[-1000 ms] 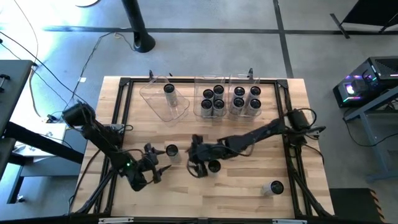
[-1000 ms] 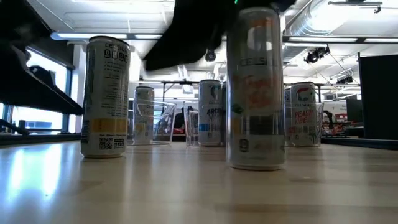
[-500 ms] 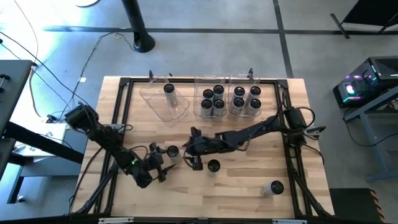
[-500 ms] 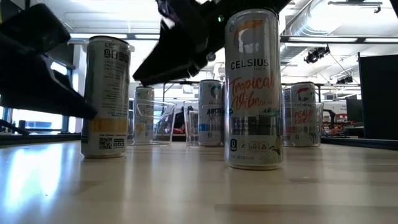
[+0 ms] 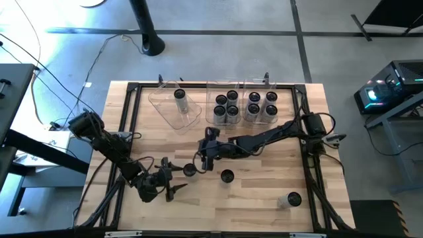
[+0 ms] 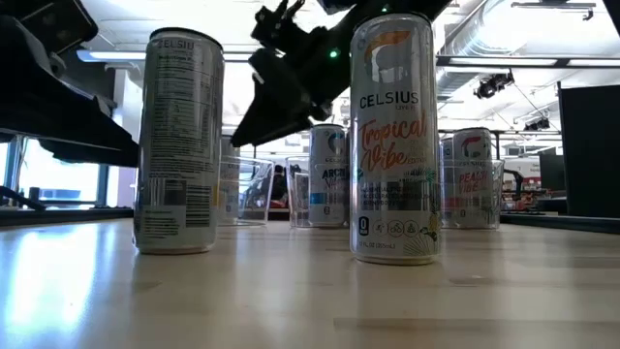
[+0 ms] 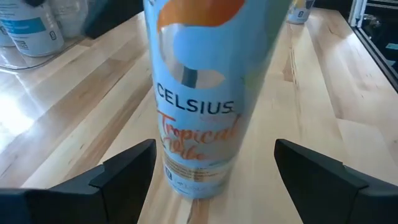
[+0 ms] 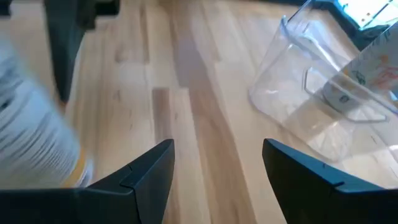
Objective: Sort soda cans
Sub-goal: Remove the white-yellow soda can from the left transparent bin, then adjust the white-yellow soda can on the left transparent bin
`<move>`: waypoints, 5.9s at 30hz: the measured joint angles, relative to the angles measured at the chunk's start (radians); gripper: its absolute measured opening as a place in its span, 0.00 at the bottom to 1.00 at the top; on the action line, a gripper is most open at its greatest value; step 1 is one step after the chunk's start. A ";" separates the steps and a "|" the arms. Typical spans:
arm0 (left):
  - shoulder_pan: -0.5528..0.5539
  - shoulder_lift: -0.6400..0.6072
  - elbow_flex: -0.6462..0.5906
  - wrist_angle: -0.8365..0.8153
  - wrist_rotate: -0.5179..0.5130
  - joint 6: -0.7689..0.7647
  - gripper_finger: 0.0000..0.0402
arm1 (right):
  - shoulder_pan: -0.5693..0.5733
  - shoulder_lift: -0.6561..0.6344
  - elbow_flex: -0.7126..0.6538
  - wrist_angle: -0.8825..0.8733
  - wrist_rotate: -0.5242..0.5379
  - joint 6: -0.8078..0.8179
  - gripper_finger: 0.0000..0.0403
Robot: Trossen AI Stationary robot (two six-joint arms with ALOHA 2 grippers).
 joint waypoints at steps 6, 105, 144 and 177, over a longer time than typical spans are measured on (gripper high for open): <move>0.008 0.000 0.000 -0.008 0.064 0.040 0.79 | 0.042 -0.075 0.000 -0.123 -0.039 -0.057 0.59; 1.367 -0.136 0.513 -0.893 0.679 0.508 0.60 | 0.450 -0.316 -0.135 -0.592 0.592 0.400 0.59; 1.176 -0.155 0.514 -0.819 0.809 0.657 0.78 | 0.450 -0.316 -0.135 -0.546 0.592 0.357 0.59; 1.112 -0.442 0.260 -0.882 0.698 0.777 0.73 | 0.447 -0.315 -0.135 -0.536 0.592 0.338 0.59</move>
